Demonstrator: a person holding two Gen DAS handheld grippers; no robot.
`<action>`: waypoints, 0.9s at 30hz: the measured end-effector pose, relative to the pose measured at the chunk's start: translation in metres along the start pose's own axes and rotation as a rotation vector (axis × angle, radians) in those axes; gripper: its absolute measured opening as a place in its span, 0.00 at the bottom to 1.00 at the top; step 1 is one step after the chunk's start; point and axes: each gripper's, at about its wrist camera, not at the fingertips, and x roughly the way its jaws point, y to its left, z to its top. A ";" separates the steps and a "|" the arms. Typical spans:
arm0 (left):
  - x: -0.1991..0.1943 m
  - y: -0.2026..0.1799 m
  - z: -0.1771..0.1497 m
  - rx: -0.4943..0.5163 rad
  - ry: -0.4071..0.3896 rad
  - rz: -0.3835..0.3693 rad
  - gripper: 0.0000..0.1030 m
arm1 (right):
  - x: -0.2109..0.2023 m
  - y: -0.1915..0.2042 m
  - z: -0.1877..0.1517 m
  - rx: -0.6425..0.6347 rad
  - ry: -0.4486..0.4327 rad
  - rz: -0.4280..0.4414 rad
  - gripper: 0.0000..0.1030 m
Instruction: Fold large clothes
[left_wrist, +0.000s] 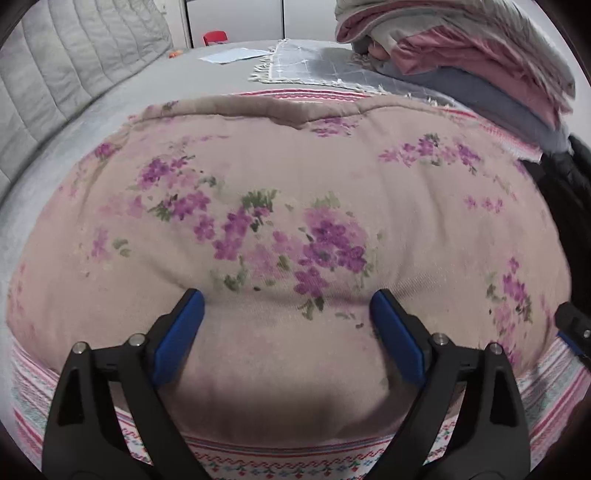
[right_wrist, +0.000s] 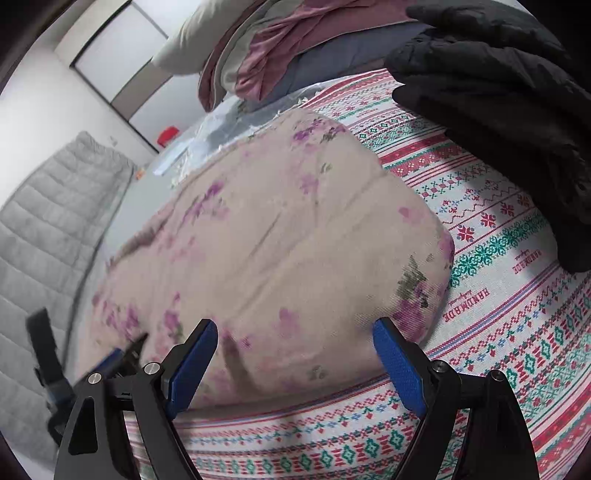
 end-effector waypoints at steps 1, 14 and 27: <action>0.000 0.001 0.001 0.000 0.002 -0.005 0.90 | -0.001 0.000 -0.001 -0.002 -0.003 -0.004 0.84; -0.006 0.002 -0.007 -0.011 -0.027 -0.035 0.90 | 0.008 -0.103 -0.013 0.572 0.046 0.124 0.85; -0.011 0.008 -0.008 -0.018 -0.036 -0.081 0.90 | 0.049 -0.078 -0.013 0.581 0.090 0.381 0.85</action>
